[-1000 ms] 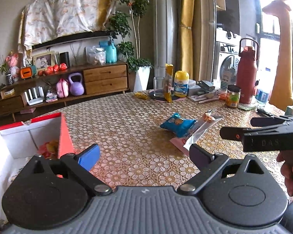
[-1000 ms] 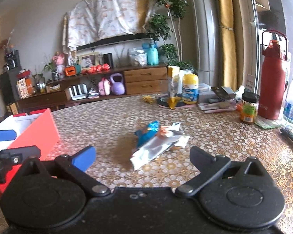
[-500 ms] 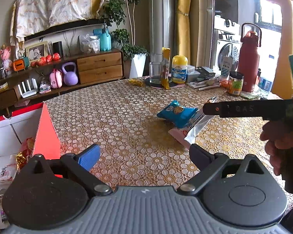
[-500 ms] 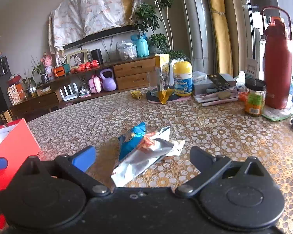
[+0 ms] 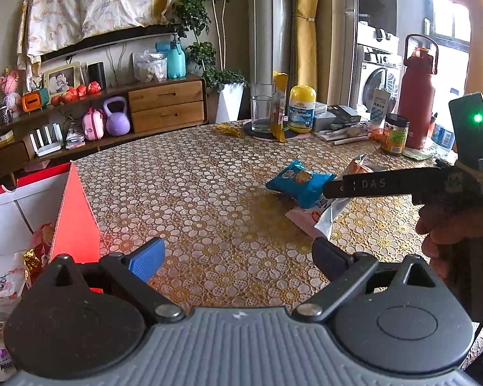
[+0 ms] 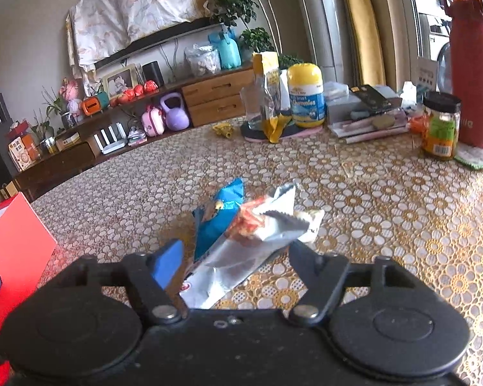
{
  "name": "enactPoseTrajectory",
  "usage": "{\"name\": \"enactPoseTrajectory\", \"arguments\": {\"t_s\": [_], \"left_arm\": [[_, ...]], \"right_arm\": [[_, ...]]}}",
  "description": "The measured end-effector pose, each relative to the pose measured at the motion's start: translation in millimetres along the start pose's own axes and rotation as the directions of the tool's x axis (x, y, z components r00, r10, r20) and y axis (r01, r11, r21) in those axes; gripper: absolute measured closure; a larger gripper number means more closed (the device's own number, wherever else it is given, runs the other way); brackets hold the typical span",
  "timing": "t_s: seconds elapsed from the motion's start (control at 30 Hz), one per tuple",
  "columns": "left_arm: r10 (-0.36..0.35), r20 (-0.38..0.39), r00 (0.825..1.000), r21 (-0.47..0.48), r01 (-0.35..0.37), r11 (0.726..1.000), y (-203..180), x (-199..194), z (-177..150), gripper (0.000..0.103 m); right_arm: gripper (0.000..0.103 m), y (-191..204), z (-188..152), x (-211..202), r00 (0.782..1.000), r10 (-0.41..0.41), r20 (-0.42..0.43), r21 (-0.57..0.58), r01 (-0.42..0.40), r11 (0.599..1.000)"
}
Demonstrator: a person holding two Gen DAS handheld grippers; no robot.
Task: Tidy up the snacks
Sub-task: 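Move both tools back toward the blue packet and white bar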
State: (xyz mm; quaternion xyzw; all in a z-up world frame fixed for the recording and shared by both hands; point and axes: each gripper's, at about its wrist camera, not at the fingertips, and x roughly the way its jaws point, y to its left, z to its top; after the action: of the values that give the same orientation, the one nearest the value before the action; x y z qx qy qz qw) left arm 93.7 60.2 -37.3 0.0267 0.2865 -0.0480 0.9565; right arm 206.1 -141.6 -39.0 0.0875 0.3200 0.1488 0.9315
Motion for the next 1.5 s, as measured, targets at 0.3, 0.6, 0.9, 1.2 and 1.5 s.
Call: {"name": "enactPoseTrajectory", "arguments": {"t_s": [0.3,0.6,0.9,1.2,1.5], "left_arm": [[-0.003,0.005,1.000,0.014,0.003,1.000,-3,6,7,0.005],[-0.043,0.003,0.999,0.062,0.043,0.997,-23,37,21,0.005],[-0.082,-0.039,0.996,0.114,0.086,0.990,-52,91,31,0.004],[-0.104,-0.070,0.992,0.176,0.115,0.978,-74,138,39,0.005],[-0.107,-0.084,0.991,0.172,0.120,0.978,-76,165,48,0.005]], "right_arm": [[0.065,-9,-4,-3,0.999,0.037,0.004,0.058,-0.037,0.998],[0.080,-29,-13,-26,0.997,0.062,0.039,0.105,-0.065,0.992],[0.083,-55,-19,-47,0.996,0.060,0.072,0.150,-0.070,0.986],[0.083,-72,-24,-61,0.994,0.060,0.094,0.189,-0.077,0.979],[0.083,-79,-29,-62,0.993,0.073,0.091,0.214,-0.091,0.973]]}}
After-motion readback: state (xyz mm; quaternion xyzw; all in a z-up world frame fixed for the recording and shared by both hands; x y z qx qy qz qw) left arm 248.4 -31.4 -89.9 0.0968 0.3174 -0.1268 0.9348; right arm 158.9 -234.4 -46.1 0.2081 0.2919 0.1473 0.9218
